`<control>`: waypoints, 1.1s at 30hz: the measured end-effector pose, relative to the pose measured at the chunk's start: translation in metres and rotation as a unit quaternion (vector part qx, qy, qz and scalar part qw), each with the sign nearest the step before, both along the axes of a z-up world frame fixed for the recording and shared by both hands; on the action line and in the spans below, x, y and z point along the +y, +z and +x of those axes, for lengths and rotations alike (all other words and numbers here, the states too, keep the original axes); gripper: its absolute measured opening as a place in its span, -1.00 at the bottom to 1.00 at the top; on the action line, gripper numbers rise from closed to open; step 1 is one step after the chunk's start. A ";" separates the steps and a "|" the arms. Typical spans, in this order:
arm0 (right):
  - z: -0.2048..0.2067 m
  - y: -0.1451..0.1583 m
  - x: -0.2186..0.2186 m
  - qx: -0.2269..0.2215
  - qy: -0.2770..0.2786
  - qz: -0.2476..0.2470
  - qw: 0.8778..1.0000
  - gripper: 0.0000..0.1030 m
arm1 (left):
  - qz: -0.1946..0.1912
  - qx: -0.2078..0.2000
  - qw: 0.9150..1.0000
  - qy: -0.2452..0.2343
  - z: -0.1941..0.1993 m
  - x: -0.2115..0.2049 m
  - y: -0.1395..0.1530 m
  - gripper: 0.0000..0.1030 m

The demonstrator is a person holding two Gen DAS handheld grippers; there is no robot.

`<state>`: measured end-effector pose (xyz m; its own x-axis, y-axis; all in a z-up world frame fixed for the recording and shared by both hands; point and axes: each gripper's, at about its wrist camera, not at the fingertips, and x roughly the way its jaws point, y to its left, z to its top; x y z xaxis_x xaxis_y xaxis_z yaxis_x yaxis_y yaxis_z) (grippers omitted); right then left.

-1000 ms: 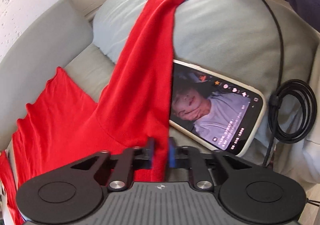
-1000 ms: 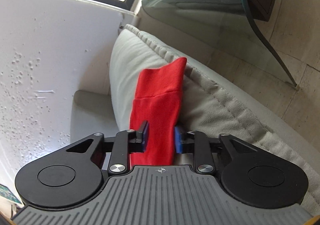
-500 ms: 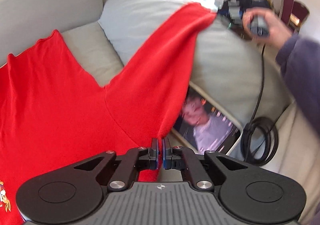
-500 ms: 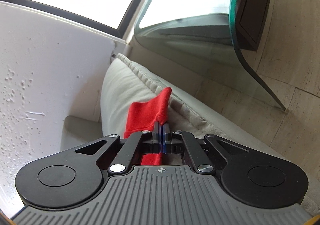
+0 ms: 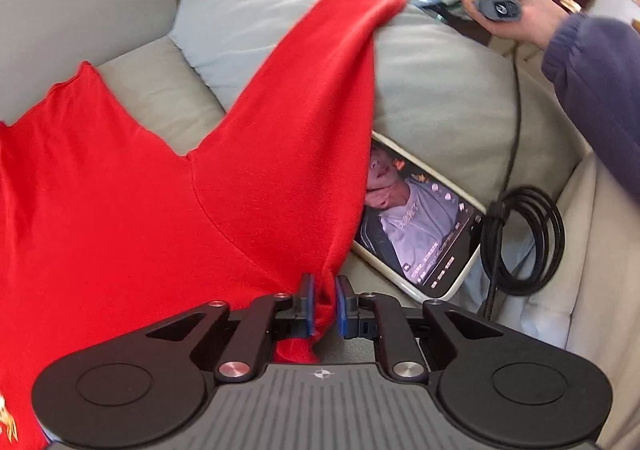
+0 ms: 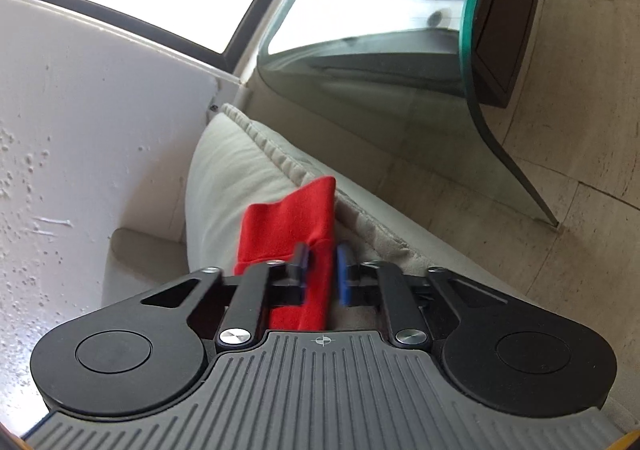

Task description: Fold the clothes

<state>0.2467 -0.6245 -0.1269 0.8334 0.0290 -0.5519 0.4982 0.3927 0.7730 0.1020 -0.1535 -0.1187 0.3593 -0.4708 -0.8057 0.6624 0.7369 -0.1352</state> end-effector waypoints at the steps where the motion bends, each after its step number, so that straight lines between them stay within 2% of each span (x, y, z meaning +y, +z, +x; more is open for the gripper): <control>1: -0.005 0.006 0.001 -0.001 -0.004 -0.003 1.000 0.07 | -0.013 0.001 1.000 0.006 -0.004 0.004 0.005 -0.49; 2: -0.015 0.018 0.013 -0.013 0.006 -0.017 1.000 0.09 | -0.027 0.002 1.000 0.011 -0.009 0.009 0.010 -0.38; 4: -0.035 0.043 0.036 -0.035 0.028 -0.045 0.998 0.10 | -0.053 0.003 0.998 0.022 -0.018 0.018 0.020 -0.29; 5: -0.045 0.055 0.048 -0.047 0.038 -0.058 0.996 0.19 | -0.064 0.003 0.998 0.027 -0.022 0.023 0.026 -0.18; 7: -0.065 0.080 0.071 -0.069 0.060 -0.086 0.992 0.29 | -0.070 -0.018 0.996 0.042 -0.036 0.037 0.039 -0.11; 10: -0.095 0.117 0.107 -0.103 0.091 -0.127 0.982 0.36 | -0.070 -0.051 0.992 0.095 -0.050 0.067 0.055 -0.03; 12: -0.105 0.135 0.142 -0.118 0.128 -0.150 0.973 0.51 | -0.075 -0.067 0.984 0.145 -0.056 0.094 0.067 -0.02; 15: -0.109 0.152 0.209 -0.132 0.200 -0.180 0.954 0.53 | -0.085 -0.087 0.965 0.231 -0.068 0.145 0.082 0.00; 18: -0.113 0.170 0.275 -0.146 0.271 -0.209 0.928 0.53 | -0.084 -0.106 0.938 0.318 -0.078 0.202 0.095 0.02; 21: -0.117 0.187 0.342 -0.158 0.340 -0.236 0.896 0.53 | -0.080 -0.121 0.906 0.399 -0.084 0.262 0.109 0.03; 24: -0.121 0.205 0.409 -0.169 0.407 -0.261 0.859 0.53 | -0.075 -0.135 0.867 0.474 -0.080 0.318 0.128 0.04; 28: -0.113 0.223 0.500 -0.175 0.482 -0.293 0.807 0.53 | -0.065 -0.160 0.808 0.564 -0.058 0.374 0.149 0.17; 29: -0.105 0.225 0.525 -0.173 0.502 -0.298 0.793 0.53 | -0.062 -0.163 0.799 0.575 -0.047 0.382 0.151 0.27; 32: -0.077 0.220 0.588 -0.154 0.543 -0.313 0.764 0.53 | -0.068 -0.155 0.776 0.607 -0.007 0.404 0.146 0.29; 33: -0.067 0.217 0.610 -0.146 0.553 -0.320 0.755 0.53 | -0.082 -0.146 0.765 0.622 0.008 0.412 0.139 0.29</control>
